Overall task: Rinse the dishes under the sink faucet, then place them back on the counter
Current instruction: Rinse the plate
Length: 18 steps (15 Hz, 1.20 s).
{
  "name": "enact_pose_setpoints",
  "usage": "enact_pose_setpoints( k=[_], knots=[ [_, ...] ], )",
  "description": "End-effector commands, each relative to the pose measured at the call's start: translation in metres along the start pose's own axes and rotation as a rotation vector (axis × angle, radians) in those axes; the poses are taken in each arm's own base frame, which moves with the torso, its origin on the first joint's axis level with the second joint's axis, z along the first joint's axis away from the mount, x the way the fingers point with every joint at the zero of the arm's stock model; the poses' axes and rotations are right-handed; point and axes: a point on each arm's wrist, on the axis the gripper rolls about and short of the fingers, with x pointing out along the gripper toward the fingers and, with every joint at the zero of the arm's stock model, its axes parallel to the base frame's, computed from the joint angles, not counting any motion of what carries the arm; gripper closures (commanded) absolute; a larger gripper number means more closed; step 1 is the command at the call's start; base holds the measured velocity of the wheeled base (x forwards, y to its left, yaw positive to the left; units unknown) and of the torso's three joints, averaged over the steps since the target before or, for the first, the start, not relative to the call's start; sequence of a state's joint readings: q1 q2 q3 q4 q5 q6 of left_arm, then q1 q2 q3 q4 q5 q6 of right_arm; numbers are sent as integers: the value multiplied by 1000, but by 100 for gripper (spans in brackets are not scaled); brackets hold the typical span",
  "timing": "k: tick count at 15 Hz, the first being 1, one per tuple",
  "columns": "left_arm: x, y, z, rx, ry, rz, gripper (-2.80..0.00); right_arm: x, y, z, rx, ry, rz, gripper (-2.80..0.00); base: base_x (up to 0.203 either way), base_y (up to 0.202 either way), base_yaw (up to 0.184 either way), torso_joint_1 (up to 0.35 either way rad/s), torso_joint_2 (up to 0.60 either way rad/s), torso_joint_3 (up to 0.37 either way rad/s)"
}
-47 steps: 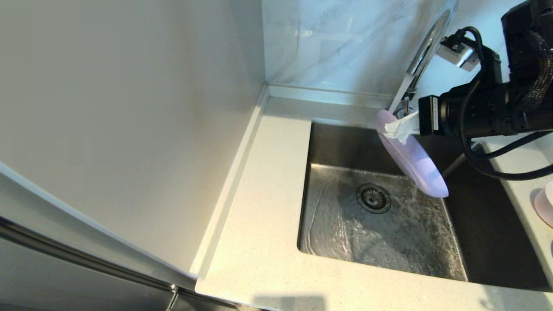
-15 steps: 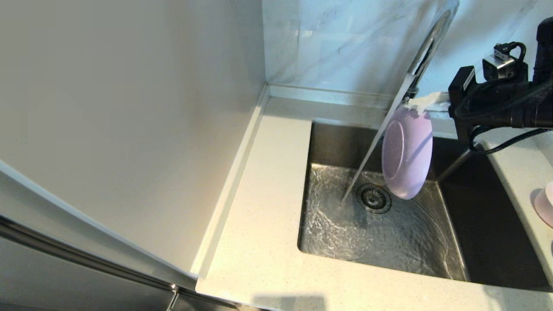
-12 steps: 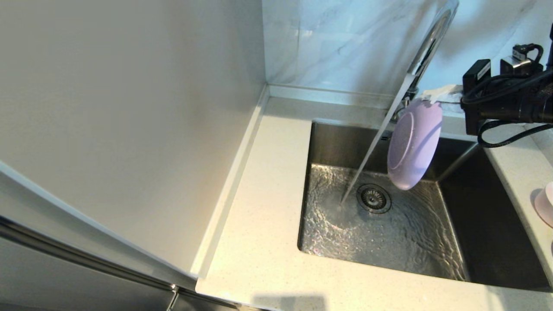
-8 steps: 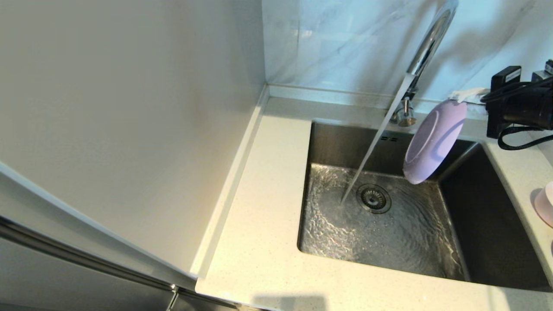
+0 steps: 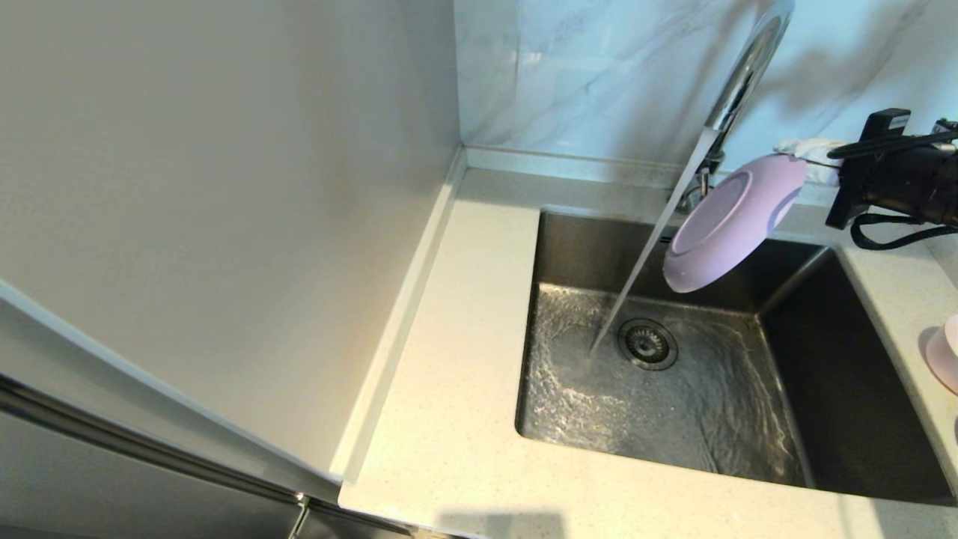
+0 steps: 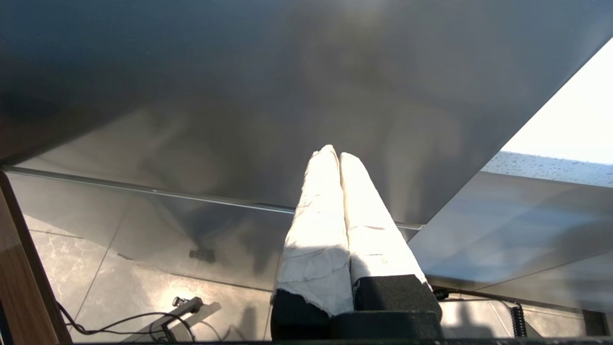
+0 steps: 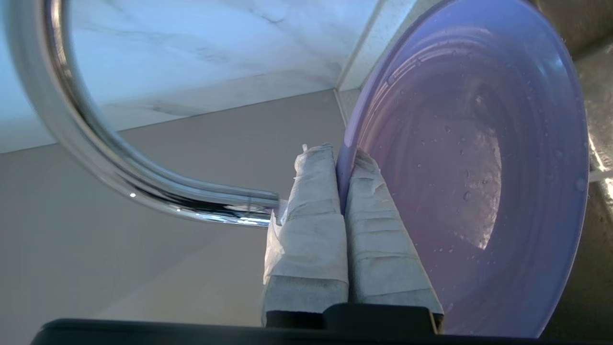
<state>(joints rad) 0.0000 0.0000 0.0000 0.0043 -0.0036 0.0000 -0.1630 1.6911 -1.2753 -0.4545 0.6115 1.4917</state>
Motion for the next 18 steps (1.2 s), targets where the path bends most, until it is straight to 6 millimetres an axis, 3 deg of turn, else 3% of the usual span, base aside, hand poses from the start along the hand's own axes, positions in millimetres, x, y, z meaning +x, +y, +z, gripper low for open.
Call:
enact_pose_setpoints(
  k=[1,11,18],
  knots=[
    [0,0,0,0,0,-1,0,0,-7,1,23,27,-14,0,0,0,0,0,0,0],
    [0,0,0,0,0,1,0,1,5,9,157,104,121,0,0,0,0,0,0,0],
    [0,0,0,0,0,1,0,9,-2,2,168,176,97,0,0,0,0,0,0,0]
  ],
)
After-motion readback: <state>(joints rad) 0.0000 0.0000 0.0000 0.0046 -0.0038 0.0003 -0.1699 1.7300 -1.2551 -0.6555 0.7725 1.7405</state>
